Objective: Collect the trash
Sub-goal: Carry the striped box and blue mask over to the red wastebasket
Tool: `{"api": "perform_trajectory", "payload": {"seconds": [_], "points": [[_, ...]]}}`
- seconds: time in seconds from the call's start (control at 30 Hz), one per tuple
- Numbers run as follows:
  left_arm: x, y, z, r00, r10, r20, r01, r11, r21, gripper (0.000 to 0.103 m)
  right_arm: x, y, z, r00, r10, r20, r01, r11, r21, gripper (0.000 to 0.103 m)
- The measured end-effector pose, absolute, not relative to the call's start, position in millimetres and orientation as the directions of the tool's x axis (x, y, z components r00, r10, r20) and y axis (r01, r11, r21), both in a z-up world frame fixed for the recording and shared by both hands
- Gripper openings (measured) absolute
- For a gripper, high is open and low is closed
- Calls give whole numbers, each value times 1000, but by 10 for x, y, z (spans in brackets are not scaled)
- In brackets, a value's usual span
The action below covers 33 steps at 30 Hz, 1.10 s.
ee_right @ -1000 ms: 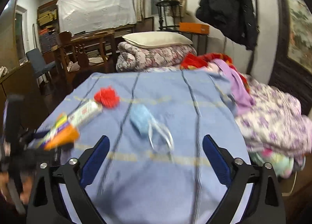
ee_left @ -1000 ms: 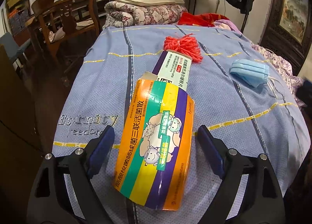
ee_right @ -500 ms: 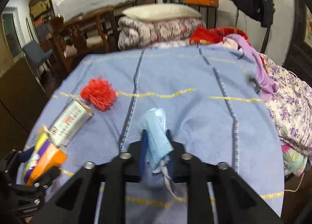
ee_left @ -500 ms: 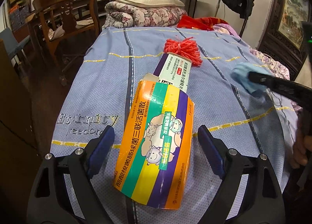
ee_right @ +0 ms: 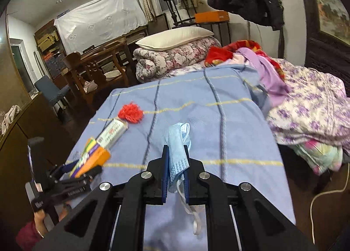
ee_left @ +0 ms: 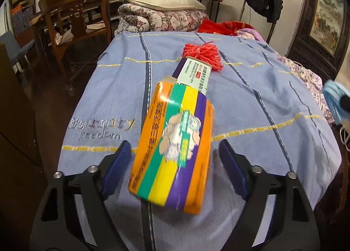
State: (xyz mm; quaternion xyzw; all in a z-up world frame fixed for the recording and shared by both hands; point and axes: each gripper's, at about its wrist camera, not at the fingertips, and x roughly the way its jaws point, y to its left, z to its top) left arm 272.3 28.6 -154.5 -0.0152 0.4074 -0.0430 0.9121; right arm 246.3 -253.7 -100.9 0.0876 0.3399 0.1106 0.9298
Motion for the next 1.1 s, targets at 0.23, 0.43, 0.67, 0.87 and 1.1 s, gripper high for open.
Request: {"api": "perform_trajectory", "payload": {"seconds": [0.23, 0.43, 0.67, 0.87, 1.1], "points": [[2615, 316, -1434, 652, -135, -746, 76, 991, -113, 58, 2168, -2812, -1070, 746, 254, -616, -104, 957, 269, 12], [2394, 222, -1207, 679, -163, -715, 98, 986, -133, 58, 1978, -3032, -1040, 764, 247, -596, -78, 952, 295, 12], [2194, 42, -972, 705, -168, -689, 126, 986, -112, 58, 1744, -3218, -967, 786, 248, -566, -68, 945, 320, 12], [1997, -147, -772, 730, -179, -659, 158, 983, -93, 58, 1522, -3335, -895, 802, 246, -544, -66, 942, 330, 12], [1687, -379, -552, 762, -207, -614, 193, 977, -90, 58, 1210, -3484, -774, 826, 248, -507, -79, 941, 330, 12]]}}
